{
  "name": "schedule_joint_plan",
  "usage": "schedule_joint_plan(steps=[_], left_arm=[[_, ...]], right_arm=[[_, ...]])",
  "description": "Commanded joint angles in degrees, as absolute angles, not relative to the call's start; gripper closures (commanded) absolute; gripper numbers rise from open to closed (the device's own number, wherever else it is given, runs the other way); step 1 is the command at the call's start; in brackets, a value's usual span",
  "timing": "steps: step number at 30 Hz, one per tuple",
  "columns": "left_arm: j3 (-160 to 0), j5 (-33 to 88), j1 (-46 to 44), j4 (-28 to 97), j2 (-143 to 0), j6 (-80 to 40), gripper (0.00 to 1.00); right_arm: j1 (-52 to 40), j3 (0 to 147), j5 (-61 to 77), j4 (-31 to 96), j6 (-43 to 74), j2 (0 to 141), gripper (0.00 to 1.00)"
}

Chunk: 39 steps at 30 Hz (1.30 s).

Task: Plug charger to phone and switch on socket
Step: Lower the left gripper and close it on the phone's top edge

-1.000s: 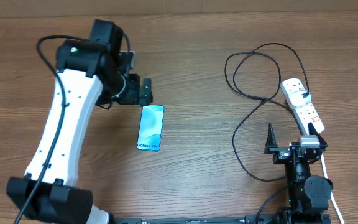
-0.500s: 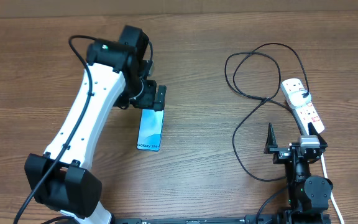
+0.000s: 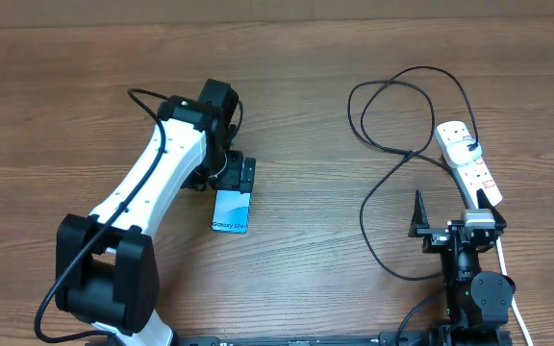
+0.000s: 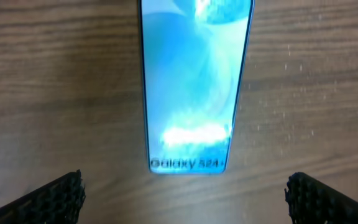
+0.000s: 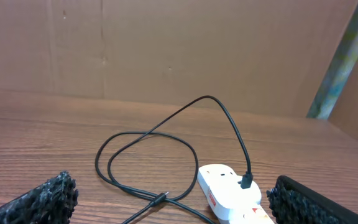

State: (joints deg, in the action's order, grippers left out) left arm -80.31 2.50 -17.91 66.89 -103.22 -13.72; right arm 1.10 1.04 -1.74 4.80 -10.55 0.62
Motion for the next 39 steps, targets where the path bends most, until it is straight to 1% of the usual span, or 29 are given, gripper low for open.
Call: schedule_joint_plan(steps=[1,14,39], left_arm=[[-78.50,1.93,-18.02,64.18,-103.77,-15.05,0.00],[-78.46,1.96,-18.04,60.62,-103.77,-15.03,0.00],[-78.46,1.93,-18.04,58.63,-103.83,-15.05,0.00]], right_arm=[[1.15,0.45,-1.83,4.67,-10.72,0.16,0.00],[1.15,0.45,-1.83,4.67,-10.74,0.16,0.00],[1.15,0.45,-1.83,4.67,-10.74,0.16,0.00]])
